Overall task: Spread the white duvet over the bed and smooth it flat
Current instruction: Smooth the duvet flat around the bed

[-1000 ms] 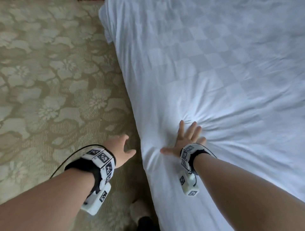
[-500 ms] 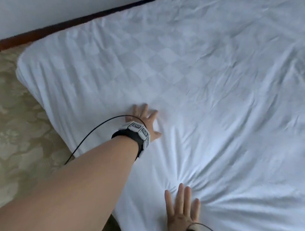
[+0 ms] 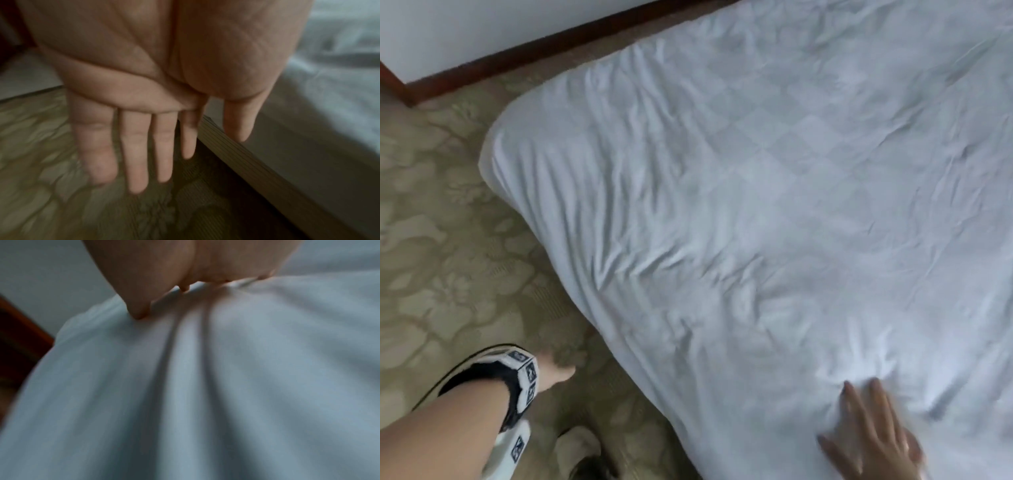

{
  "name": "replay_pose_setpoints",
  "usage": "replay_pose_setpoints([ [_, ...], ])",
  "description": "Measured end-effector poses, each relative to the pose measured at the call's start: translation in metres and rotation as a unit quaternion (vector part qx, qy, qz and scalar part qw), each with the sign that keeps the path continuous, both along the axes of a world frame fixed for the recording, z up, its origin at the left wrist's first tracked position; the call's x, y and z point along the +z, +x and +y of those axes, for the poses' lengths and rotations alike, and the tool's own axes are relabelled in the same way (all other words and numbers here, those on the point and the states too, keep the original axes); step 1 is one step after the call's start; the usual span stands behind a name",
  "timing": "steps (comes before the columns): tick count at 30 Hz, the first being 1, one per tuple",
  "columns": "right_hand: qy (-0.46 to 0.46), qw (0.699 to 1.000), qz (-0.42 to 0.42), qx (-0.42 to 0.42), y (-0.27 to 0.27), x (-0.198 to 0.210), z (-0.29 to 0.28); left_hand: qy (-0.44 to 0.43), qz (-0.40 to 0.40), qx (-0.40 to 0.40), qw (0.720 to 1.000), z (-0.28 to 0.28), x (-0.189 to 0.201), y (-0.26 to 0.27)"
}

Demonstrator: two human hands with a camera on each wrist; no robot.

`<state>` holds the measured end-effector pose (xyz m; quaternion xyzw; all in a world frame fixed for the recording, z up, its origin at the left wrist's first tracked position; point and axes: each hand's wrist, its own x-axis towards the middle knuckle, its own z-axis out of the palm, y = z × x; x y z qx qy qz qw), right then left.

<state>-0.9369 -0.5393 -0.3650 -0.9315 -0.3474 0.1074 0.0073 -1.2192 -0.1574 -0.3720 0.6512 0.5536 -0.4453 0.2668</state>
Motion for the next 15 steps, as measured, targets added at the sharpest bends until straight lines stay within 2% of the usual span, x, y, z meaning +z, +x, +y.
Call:
replay_pose_setpoints([
  [2, -0.006, 0.994, 0.079, -0.069, 0.017, 0.029, 0.069, 0.008, -0.024, -0.062, 0.998, 0.018, 0.002, -0.005],
  [4, -0.02, 0.986, 0.088, -0.138, 0.03, 0.038, 0.158, 0.031, -0.071, -0.099, 0.992, 0.045, 0.009, 0.002],
  [6, -0.021, 0.985, 0.09, -0.148, 0.026, 0.034, 0.256, 0.05, -0.123, -0.128, 0.983, 0.071, 0.025, 0.011],
  [9, -0.015, 0.989, 0.137, -0.057, -0.032, 0.025, 0.378, 0.076, -0.2, -0.169, 0.962, 0.104, 0.062, 0.021],
  [11, -0.029, 0.985, 0.167, 0.027, -0.087, 0.021, 0.436, 0.085, -0.233, -0.181, 0.952, 0.134, 0.09, 0.016],
  [13, -0.065, 0.978, 0.176, 0.089, -0.128, 0.019, 0.463, 0.102, -0.249, -0.186, 0.945, 0.162, 0.114, 0.008],
  [15, -0.084, 0.976, 0.176, 0.101, -0.143, 0.014, 0.467, 0.115, -0.24, -0.189, 0.945, 0.186, 0.128, 0.006],
])
